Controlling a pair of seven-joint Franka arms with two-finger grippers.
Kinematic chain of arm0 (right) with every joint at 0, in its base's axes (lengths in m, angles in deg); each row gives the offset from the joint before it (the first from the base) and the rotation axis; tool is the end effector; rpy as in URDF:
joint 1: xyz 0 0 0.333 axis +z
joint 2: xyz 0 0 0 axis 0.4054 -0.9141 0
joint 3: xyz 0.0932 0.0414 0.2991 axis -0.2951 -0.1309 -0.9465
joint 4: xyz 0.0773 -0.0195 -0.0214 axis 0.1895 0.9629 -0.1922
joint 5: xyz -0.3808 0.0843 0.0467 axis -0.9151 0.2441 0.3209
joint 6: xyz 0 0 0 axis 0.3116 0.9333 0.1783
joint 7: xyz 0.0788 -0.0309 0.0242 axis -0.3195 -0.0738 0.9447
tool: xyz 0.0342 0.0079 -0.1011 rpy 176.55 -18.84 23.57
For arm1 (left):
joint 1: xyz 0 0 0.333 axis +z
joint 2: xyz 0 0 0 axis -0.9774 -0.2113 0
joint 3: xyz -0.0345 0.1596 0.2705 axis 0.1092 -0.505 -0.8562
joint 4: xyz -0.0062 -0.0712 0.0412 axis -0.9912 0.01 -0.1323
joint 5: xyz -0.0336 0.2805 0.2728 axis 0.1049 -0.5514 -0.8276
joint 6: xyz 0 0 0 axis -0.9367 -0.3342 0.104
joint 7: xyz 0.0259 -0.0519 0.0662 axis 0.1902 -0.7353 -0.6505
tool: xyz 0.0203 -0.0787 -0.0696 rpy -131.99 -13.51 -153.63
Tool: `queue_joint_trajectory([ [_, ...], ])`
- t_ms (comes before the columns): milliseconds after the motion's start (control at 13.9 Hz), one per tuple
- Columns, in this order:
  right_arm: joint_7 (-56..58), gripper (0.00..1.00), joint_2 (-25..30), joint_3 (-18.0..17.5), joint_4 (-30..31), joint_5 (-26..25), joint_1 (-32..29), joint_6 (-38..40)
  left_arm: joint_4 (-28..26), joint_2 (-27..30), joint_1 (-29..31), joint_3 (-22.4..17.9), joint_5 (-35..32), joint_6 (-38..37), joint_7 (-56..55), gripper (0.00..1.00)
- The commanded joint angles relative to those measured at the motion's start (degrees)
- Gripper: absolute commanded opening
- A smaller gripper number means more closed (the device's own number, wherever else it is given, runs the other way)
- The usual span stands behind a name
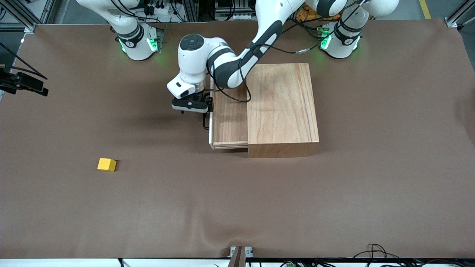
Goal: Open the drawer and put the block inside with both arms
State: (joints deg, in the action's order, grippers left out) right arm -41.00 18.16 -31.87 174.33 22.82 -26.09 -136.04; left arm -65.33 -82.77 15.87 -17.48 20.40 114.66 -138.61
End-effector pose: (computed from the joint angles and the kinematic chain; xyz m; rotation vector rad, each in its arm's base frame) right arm 0.5380 -0.0637 0.6212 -3.1188 0.1333 0.2022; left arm 0.3979 -0.6918 0.3069 2.9248 -0.1027 0.3321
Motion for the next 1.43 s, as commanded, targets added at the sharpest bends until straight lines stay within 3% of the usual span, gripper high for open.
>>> queue_joint_trajectory([
  [0, 1.0, 1.00, -0.4, -0.5, -1.1, -0.8, -0.8, 0.3, 2.3, -1.9, -0.3, 1.4, 3.3, 5.4, 0.6, 1.00],
  [502, 2.1, 1.00, -3.2, -0.6, -0.7, 0.2, -1.0, -1.9, 1.9, 0.8, -0.2, 2.6, 4.9, 6.7, 0.5, 1.00],
  [860, 8.3, 1.00, -11.2, -0.6, -0.4, 0.1, -1.0, -9.0, 1.6, 2.7, -0.3, 1.4, 3.0, 4.8, 0.7, 1.00],
  [1147, 9.7, 1.00, -16.5, -0.6, 1.1, 0.2, -1.6, -13.9, 0.9, 13.0, 3.3, 1.4, 3.0, -8.9, 3.5, 1.00],
  [1362, 9.7, 1.00, -22.0, -0.6, 1.9, 0.2, -1.9, -18.9, -0.2, 22.1, 8.0, 0.9, 2.9, -25.0, 3.5, 1.00],
])
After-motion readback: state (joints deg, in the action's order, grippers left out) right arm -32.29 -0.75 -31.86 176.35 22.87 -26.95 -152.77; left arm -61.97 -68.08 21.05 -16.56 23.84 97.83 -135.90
